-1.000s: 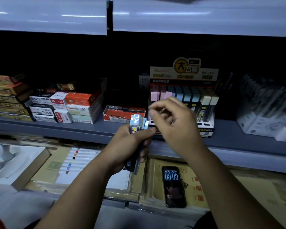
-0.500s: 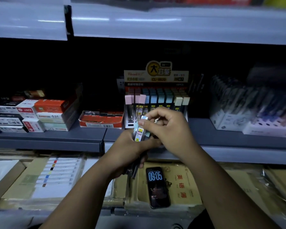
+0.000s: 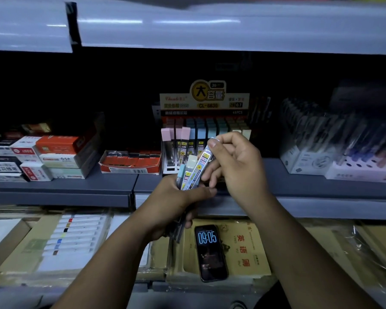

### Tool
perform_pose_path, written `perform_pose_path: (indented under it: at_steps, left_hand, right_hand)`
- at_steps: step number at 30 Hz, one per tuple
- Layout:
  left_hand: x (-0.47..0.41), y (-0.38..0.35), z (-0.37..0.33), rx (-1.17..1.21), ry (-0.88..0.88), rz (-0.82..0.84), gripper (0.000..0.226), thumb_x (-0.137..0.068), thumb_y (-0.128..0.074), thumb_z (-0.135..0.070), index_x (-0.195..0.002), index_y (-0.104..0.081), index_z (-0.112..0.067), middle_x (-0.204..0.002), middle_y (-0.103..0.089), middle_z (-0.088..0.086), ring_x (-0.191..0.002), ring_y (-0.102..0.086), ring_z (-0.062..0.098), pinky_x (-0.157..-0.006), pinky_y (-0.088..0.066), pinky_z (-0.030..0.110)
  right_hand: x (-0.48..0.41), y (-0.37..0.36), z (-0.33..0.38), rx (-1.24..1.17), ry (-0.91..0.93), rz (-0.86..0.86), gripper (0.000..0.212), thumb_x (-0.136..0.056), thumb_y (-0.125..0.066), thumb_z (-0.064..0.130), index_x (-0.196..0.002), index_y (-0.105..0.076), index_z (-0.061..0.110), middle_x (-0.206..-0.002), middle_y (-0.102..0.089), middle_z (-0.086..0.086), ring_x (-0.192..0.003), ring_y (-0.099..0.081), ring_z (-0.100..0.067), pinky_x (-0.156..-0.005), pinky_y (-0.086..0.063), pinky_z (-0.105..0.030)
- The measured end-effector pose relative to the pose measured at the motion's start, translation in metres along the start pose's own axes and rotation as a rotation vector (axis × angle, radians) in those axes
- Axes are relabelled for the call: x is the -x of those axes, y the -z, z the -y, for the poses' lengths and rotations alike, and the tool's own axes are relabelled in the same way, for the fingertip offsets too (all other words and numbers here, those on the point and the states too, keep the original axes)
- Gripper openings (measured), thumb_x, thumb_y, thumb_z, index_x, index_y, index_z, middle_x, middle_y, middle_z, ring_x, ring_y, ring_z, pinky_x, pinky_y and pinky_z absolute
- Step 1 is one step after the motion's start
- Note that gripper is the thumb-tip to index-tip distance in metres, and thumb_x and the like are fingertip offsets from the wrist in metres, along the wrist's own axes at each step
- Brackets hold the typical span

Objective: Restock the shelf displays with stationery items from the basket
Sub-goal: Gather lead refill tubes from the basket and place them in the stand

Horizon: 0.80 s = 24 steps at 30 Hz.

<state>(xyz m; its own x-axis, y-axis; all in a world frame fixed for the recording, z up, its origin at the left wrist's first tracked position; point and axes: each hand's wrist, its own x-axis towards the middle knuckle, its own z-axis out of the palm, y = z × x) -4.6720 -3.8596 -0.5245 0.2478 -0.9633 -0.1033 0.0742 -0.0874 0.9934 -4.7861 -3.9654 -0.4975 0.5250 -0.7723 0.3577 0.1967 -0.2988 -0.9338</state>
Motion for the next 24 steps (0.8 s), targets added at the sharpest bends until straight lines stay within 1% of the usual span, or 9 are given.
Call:
perform_pose_path:
  at_steps: [3, 6, 8, 11, 13, 16, 18, 21, 24]
  left_hand:
    - [0.003, 0.001, -0.003, 0.003, 0.007, -0.007, 0.013, -0.086, -0.078, -0.016, -0.083, -0.067, -0.010, -0.050, -0.046, 0.007, -0.040, -0.037, 0.021, -0.043, -0.038, 0.026]
    - [0.002, 0.004, -0.003, 0.003, 0.002, -0.028, 0.031, -0.085, -0.078, -0.015, -0.095, -0.060, 0.008, -0.051, -0.045, 0.008, -0.039, -0.037, 0.021, -0.042, -0.038, 0.025]
    - [0.003, 0.007, -0.002, -0.020, 0.002, -0.017, 0.038, -0.083, -0.081, -0.016, -0.094, -0.056, 0.011, -0.051, -0.044, 0.010, -0.040, -0.037, 0.021, -0.042, -0.038, 0.025]
    - [0.007, 0.010, -0.002, -0.067, 0.030, 0.029, 0.035, -0.084, -0.081, -0.021, -0.087, -0.058, 0.005, -0.051, -0.043, 0.014, -0.040, -0.038, 0.022, -0.043, -0.038, 0.026]
    - [0.009, 0.011, -0.003, -0.071, 0.044, 0.024, 0.029, -0.089, -0.077, -0.024, -0.082, -0.057, -0.004, -0.051, -0.042, 0.013, -0.040, -0.038, 0.022, -0.043, -0.038, 0.025]
    - [0.009, 0.014, -0.001, -0.079, 0.057, -0.007, 0.039, -0.090, -0.075, -0.033, -0.068, -0.052, -0.012, -0.048, -0.042, 0.011, -0.040, -0.040, 0.023, -0.048, -0.037, 0.028]
    - [0.009, 0.017, 0.000, -0.071, 0.054, -0.019, 0.042, -0.089, -0.075, -0.037, -0.060, -0.054, -0.017, -0.049, -0.043, 0.010, -0.041, -0.040, 0.023, -0.049, -0.038, 0.029]
    - [0.011, 0.017, -0.003, -0.066, 0.048, -0.022, 0.043, -0.087, -0.077, -0.039, -0.059, -0.054, -0.016, -0.050, -0.043, 0.009, -0.042, -0.040, 0.023, -0.050, -0.039, 0.030]
    - [0.013, 0.014, -0.006, -0.054, 0.035, -0.029, 0.042, -0.091, -0.074, -0.031, -0.058, -0.052, -0.015, -0.047, -0.043, 0.005, -0.039, -0.038, 0.022, -0.045, -0.040, 0.027]
  right_hand:
    - [0.000, -0.001, -0.002, 0.044, 0.008, 0.011, 0.016, -0.105, -0.052, 0.021, -0.101, -0.053, 0.006, -0.067, -0.067, -0.021, -0.052, -0.062, -0.042, -0.043, -0.047, -0.037]
    - [0.000, -0.004, -0.002, 0.028, 0.017, -0.005, 0.014, -0.107, -0.048, 0.022, -0.101, -0.051, 0.010, -0.072, -0.069, -0.024, -0.053, -0.059, -0.049, -0.046, -0.046, -0.043]
    - [-0.001, -0.004, 0.002, 0.000, 0.042, -0.071, 0.013, -0.108, -0.045, 0.022, -0.099, -0.049, 0.013, -0.065, -0.068, -0.018, -0.048, -0.059, -0.045, -0.044, -0.046, -0.041]
    - [-0.004, 0.003, 0.013, -0.043, 0.112, -0.201, 0.013, -0.109, -0.043, 0.021, -0.100, -0.048, 0.014, -0.055, -0.062, -0.009, -0.044, -0.061, -0.032, -0.040, -0.047, -0.034]
    - [-0.005, 0.008, 0.018, -0.034, 0.182, -0.230, 0.012, -0.109, -0.043, 0.019, -0.102, -0.048, 0.011, -0.061, -0.063, -0.009, -0.047, -0.065, -0.029, -0.041, -0.050, -0.033]
    - [-0.005, 0.009, 0.020, -0.027, 0.242, -0.232, 0.010, -0.109, -0.043, 0.017, -0.102, -0.048, 0.014, -0.068, -0.064, -0.007, -0.051, -0.068, -0.030, -0.044, -0.054, -0.036]
    - [-0.005, 0.009, 0.019, -0.034, 0.253, -0.248, 0.011, -0.109, -0.042, 0.016, -0.101, -0.049, 0.017, -0.071, -0.066, -0.004, -0.052, -0.069, -0.032, -0.045, -0.055, -0.036]
    - [-0.005, 0.009, 0.015, -0.005, 0.275, -0.248, 0.009, -0.108, -0.045, 0.014, -0.105, -0.051, 0.008, -0.073, -0.066, -0.005, -0.056, -0.071, -0.029, -0.049, -0.057, -0.035]
    - [-0.005, 0.006, 0.008, 0.054, 0.300, -0.195, 0.009, -0.107, -0.046, 0.012, -0.110, -0.052, 0.006, -0.080, -0.067, -0.005, -0.065, -0.074, -0.026, -0.057, -0.061, -0.039]
